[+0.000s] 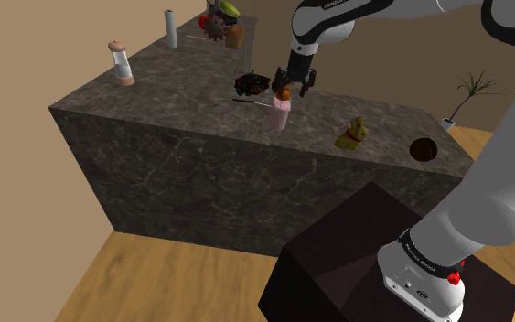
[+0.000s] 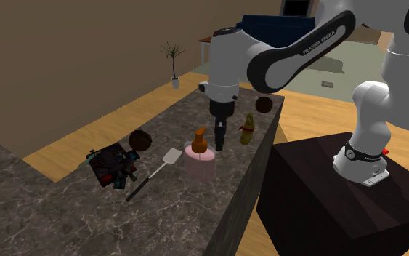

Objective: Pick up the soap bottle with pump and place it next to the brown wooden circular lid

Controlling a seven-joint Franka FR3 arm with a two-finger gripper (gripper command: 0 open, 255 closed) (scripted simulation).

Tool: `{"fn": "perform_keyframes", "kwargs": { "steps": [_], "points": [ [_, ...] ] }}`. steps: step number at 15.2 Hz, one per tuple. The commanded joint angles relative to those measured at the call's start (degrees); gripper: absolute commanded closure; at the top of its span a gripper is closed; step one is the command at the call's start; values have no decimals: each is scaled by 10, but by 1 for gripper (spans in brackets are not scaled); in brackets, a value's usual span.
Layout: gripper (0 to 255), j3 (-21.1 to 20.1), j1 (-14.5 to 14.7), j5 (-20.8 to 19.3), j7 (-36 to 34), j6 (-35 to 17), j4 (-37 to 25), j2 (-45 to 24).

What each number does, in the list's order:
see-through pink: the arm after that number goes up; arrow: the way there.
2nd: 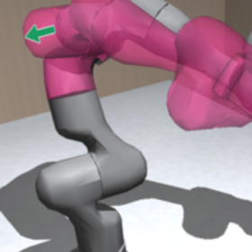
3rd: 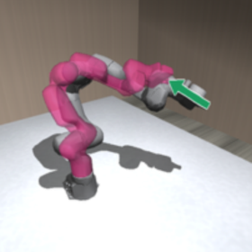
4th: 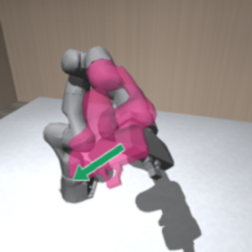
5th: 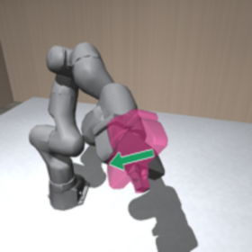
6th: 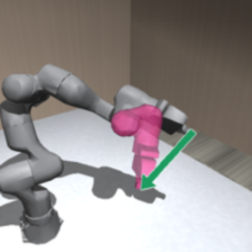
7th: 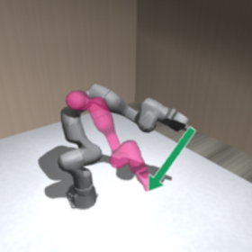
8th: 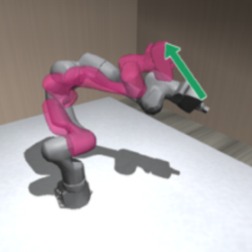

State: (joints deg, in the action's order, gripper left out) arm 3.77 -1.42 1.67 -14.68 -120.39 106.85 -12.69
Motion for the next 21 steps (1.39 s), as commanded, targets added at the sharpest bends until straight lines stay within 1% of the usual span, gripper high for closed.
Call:
{"fn": "perform_keyframes", "kwargs": {
  "steps": [1,2,9,17,18,21],
  "points": [
    [0,1,-4,8,-2,-4,-41,-48],
    [0,1,-5,9,-3,-4,-50,-56],
    [0,0,-5,12,-1,-53,-26,-82],
    [0,0,-5,12,-1,-53,-26,-82],
    [255,0,-5,12,-1,-53,-26,-82],
    [255,0,-5,12,-1,-53,-26,-82]
  ]
}}
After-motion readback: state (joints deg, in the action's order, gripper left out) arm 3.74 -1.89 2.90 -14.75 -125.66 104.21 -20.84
